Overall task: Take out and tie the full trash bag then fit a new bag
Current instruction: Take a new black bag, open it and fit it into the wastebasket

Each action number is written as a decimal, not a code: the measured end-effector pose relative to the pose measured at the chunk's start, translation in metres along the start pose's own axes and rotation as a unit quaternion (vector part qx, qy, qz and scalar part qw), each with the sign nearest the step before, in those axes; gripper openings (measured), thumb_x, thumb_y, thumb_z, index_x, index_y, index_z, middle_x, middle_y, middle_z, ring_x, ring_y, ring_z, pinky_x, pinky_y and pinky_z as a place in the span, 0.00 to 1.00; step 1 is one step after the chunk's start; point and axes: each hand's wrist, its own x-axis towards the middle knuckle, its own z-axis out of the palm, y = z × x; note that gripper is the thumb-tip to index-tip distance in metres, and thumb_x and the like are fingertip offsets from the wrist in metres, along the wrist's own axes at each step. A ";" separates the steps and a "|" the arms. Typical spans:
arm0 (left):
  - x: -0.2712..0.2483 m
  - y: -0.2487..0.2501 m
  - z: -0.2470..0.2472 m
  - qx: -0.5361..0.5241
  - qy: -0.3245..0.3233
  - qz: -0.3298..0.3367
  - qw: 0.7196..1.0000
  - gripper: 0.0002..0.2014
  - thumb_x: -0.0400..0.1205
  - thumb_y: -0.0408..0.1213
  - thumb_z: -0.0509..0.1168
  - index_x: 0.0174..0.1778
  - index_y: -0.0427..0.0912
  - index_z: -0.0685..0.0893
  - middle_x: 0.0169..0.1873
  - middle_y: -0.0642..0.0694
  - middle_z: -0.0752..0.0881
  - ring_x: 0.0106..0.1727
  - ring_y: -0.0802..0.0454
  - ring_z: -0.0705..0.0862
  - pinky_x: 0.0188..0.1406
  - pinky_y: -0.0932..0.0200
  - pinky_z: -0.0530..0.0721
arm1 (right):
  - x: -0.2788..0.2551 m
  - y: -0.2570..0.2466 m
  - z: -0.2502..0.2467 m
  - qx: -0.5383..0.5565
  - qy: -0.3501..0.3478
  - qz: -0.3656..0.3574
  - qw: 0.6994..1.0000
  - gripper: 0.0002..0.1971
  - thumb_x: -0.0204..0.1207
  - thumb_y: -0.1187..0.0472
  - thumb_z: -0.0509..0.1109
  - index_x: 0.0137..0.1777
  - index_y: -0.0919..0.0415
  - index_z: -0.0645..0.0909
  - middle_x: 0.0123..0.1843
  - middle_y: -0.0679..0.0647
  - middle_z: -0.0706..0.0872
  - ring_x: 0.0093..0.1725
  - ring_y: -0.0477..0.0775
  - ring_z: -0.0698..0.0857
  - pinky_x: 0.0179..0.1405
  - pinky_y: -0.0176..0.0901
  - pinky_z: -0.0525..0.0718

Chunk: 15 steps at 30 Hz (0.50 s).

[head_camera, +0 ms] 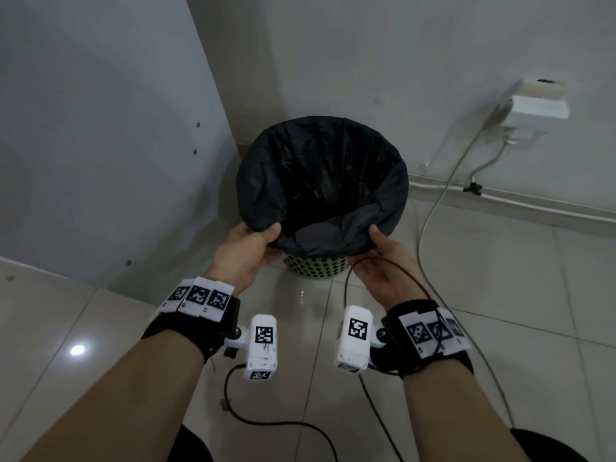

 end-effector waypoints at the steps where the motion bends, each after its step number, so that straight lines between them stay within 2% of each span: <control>1: 0.001 0.002 -0.001 0.000 0.002 0.003 1.000 0.16 0.84 0.29 0.66 0.68 0.34 0.80 0.58 0.35 0.88 0.41 0.47 0.89 0.30 0.58 0.91 | 0.000 0.000 0.000 0.013 -0.013 0.007 1.000 0.15 0.83 0.64 0.68 0.66 0.70 0.81 0.52 0.63 0.92 0.45 0.58 0.94 0.45 0.50 0.92; 3: 0.004 0.002 -0.002 -0.014 0.012 0.002 1.000 0.13 0.85 0.33 0.67 0.64 0.36 0.79 0.58 0.35 0.88 0.40 0.45 0.91 0.32 0.53 0.92 | -0.004 0.007 0.001 0.007 -0.026 0.015 1.000 0.10 0.85 0.66 0.64 0.61 0.68 0.82 0.49 0.61 0.92 0.41 0.55 0.93 0.40 0.47 0.93; 4: 0.005 0.002 -0.002 -0.030 0.012 -0.010 0.999 0.14 0.85 0.37 0.68 0.64 0.36 0.78 0.58 0.35 0.89 0.42 0.42 0.92 0.36 0.46 0.93 | -0.005 0.012 0.002 0.007 -0.032 0.010 0.999 0.11 0.85 0.66 0.63 0.63 0.68 0.81 0.52 0.61 0.92 0.43 0.55 0.93 0.41 0.46 0.93; 6: 0.003 -0.001 0.000 -0.056 -0.001 -0.052 0.997 0.20 0.83 0.42 0.69 0.68 0.36 0.77 0.59 0.36 0.88 0.52 0.36 0.91 0.45 0.34 0.91 | -0.007 0.021 0.004 0.015 -0.029 -0.005 0.999 0.16 0.84 0.66 0.64 0.71 0.69 0.78 0.63 0.64 0.88 0.51 0.58 0.91 0.48 0.49 0.92; 7: 0.001 -0.003 0.002 -0.065 -0.013 -0.067 0.996 0.20 0.84 0.41 0.69 0.69 0.36 0.78 0.60 0.36 0.88 0.55 0.35 0.90 0.47 0.32 0.90 | -0.007 0.025 0.004 0.011 -0.030 -0.007 0.999 0.17 0.84 0.67 0.65 0.71 0.69 0.78 0.64 0.65 0.88 0.53 0.61 0.91 0.55 0.53 0.90; 9: 0.001 -0.007 0.005 -0.087 -0.035 -0.079 0.992 0.16 0.85 0.36 0.66 0.68 0.35 0.80 0.59 0.35 0.89 0.55 0.35 0.90 0.45 0.37 0.91 | -0.010 0.025 0.007 -0.013 -0.027 0.009 1.000 0.14 0.83 0.66 0.67 0.67 0.68 0.81 0.57 0.65 0.91 0.53 0.63 0.90 0.65 0.60 0.85; 10: 0.003 -0.008 0.005 -0.094 -0.036 -0.078 0.992 0.15 0.86 0.33 0.65 0.67 0.34 0.80 0.58 0.35 0.89 0.54 0.37 0.91 0.42 0.42 0.92 | -0.011 0.021 0.006 -0.040 -0.014 0.015 0.999 0.12 0.82 0.63 0.69 0.63 0.66 0.83 0.52 0.64 0.92 0.51 0.62 0.90 0.65 0.61 0.85; 11: 0.004 -0.007 0.005 -0.091 -0.030 -0.074 0.993 0.15 0.85 0.32 0.65 0.68 0.33 0.79 0.58 0.35 0.89 0.53 0.39 0.91 0.39 0.46 0.91 | -0.009 0.018 0.003 -0.065 0.009 0.010 0.998 0.11 0.80 0.59 0.72 0.59 0.64 0.84 0.49 0.61 0.93 0.49 0.61 0.90 0.61 0.59 0.87; 13: 0.009 -0.007 0.003 -0.082 -0.009 -0.060 0.995 0.18 0.84 0.30 0.66 0.70 0.31 0.77 0.62 0.34 0.88 0.55 0.39 0.90 0.37 0.50 0.91 | -0.001 0.009 -0.004 -0.069 0.048 -0.016 0.996 0.12 0.77 0.57 0.76 0.55 0.64 0.86 0.51 0.61 0.93 0.47 0.58 0.90 0.50 0.54 0.90; 15: 0.012 -0.006 0.002 -0.080 0.006 -0.051 0.995 0.20 0.84 0.30 0.66 0.72 0.32 0.75 0.64 0.33 0.86 0.56 0.39 0.90 0.36 0.50 0.91 | 0.002 0.004 -0.007 -0.005 0.050 -0.014 0.999 0.13 0.76 0.64 0.76 0.59 0.68 0.85 0.55 0.63 0.92 0.47 0.58 0.92 0.48 0.52 0.91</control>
